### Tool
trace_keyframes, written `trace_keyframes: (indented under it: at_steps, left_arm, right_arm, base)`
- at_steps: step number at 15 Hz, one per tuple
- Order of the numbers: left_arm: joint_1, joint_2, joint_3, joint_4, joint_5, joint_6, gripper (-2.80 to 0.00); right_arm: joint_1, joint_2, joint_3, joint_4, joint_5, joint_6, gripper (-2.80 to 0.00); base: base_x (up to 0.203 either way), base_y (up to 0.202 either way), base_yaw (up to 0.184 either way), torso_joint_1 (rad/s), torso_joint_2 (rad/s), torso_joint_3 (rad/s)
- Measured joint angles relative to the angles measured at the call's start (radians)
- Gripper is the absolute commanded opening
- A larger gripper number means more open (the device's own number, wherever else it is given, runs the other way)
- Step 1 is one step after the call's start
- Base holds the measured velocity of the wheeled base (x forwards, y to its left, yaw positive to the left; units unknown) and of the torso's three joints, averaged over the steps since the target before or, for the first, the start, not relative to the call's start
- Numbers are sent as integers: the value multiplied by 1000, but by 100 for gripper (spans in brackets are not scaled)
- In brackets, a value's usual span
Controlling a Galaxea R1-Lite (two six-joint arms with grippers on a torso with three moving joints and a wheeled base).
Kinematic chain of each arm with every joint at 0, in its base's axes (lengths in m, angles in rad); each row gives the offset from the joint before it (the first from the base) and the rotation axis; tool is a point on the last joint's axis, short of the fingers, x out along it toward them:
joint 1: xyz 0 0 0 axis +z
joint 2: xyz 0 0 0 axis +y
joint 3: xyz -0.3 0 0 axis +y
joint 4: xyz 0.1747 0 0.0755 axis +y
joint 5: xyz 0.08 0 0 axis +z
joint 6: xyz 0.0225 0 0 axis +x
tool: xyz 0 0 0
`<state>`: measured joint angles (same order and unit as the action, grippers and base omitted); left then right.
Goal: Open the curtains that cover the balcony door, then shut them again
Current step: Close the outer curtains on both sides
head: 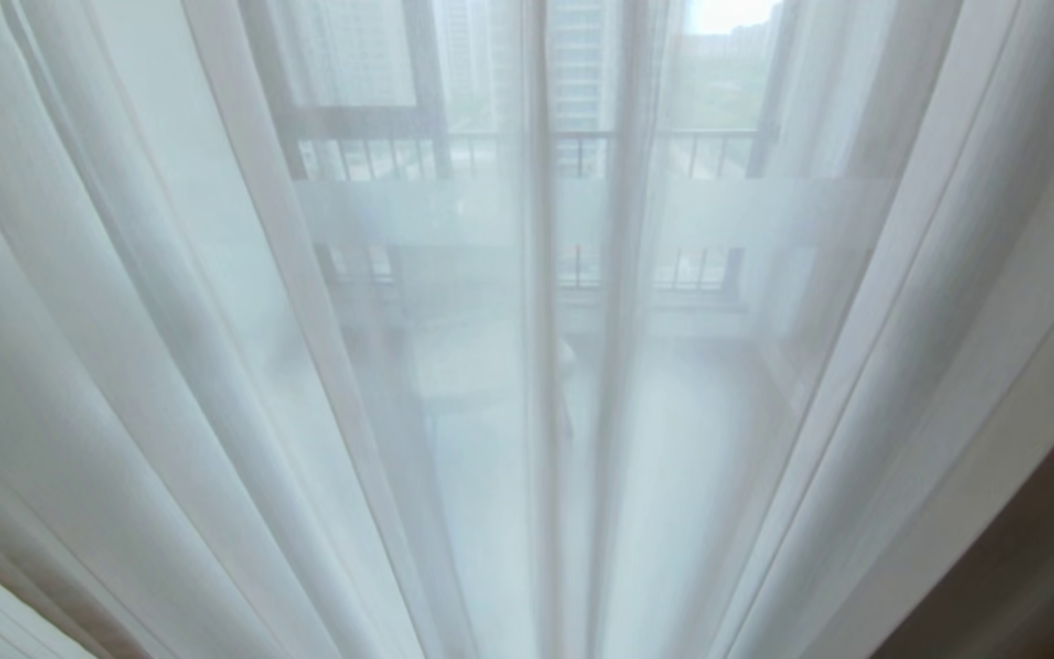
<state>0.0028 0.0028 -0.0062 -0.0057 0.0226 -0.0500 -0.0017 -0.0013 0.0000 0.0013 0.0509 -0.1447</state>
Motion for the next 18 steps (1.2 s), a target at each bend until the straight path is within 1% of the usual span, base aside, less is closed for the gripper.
trace_keyframes:
  at_steps: [4,7,9,11,13,16,18]
  left_arm:
    - [0,0,0,0,0,0,-280]
    - [0,0,0,0,0,0,-280]
    - [0,0,0,0,0,0,-280]
    - [0,0,0,0,0,0,-280]
    - [0,0,0,0,0,0,-280]
    - [0,0,0,0,0,0,-280]
    - [0,0,0,0,0,0,-280]
  right_arm:
    - [0,0,-29,-58,-3,11,-280]
    - [0,11,-132,-56,-8,12,-280]
    - [0,30,-226,-50,-19,8,-280]
    - [-1,46,-326,-17,-45,-15,-280]
    - [-1,63,-395,15,-86,-47,-280]
    - [-4,110,-447,9,-121,-65,-280]
    - [-7,134,-460,10,-166,-76,-280]
  base:
    - [0,0,0,0,0,0]
    - [0,0,0,0,0,0]
    - [0,0,0,0,0,0]
    - [0,0,0,0,0,0]
    - [0,0,0,0,0,0]
    - [0,0,0,0,0,0]
    - [0,0,0,0,0,0]
